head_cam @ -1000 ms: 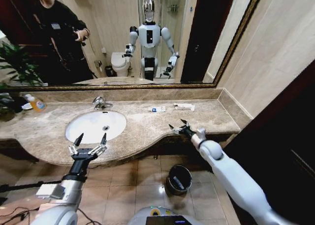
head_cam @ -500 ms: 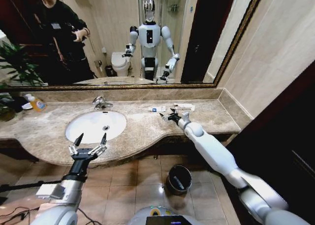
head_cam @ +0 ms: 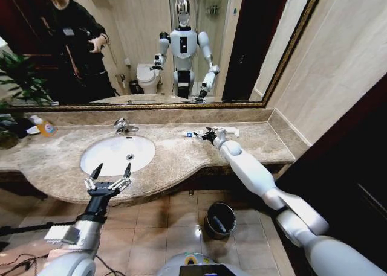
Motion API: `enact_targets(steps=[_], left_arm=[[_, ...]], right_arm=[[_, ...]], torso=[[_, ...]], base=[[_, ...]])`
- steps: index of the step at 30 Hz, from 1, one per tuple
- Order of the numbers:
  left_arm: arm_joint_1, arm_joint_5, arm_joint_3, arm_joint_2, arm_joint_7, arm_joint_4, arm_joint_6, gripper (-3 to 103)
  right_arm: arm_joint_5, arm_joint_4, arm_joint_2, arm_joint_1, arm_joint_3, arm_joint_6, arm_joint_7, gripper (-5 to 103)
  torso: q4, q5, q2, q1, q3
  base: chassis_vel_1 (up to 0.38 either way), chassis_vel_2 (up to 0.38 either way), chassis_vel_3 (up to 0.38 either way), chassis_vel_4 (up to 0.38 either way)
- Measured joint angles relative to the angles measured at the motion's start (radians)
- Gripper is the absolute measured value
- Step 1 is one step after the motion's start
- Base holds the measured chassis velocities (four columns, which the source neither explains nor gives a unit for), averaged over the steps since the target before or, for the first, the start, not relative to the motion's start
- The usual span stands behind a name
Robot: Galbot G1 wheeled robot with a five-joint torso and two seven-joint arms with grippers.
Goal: Pick up the trash from the sink and place it in the trash bin.
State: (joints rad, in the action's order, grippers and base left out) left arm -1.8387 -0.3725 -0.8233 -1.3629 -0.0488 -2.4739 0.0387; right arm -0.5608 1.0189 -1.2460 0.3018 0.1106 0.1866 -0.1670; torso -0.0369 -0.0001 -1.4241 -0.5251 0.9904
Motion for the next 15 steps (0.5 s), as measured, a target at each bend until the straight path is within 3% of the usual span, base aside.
enact_targets(steps=[4, 9, 15], left_arm=[[0.0, 0.0, 0.0, 0.0, 0.0, 0.0, 0.0, 100], [0.0, 0.0, 0.0, 0.0, 0.0, 0.0, 0.0, 100], [0.0, 0.0, 0.0, 0.0, 0.0, 0.0, 0.0, 100]], right_arm=[[-0.005, -0.02, -0.005, -0.012, -0.002, 0.014, -0.02, 100], [-0.059, -0.014, -0.005, -0.014, -0.03, 0.115, -0.081, 100], [-0.08, -0.032, -0.018, -0.02, -0.055, 0.167, -0.105, 100]], torso=[[0.0001, 0.0, 0.0, 0.0, 0.0], [0.0001, 0.0, 0.0, 0.0, 0.0], [0.0002, 0.0, 0.0, 0.0, 0.0]], base=[[0.0, 0.0, 0.0, 0.0], [0.0, 0.0, 0.0, 0.0], [0.0, 0.0, 0.0, 0.0]])
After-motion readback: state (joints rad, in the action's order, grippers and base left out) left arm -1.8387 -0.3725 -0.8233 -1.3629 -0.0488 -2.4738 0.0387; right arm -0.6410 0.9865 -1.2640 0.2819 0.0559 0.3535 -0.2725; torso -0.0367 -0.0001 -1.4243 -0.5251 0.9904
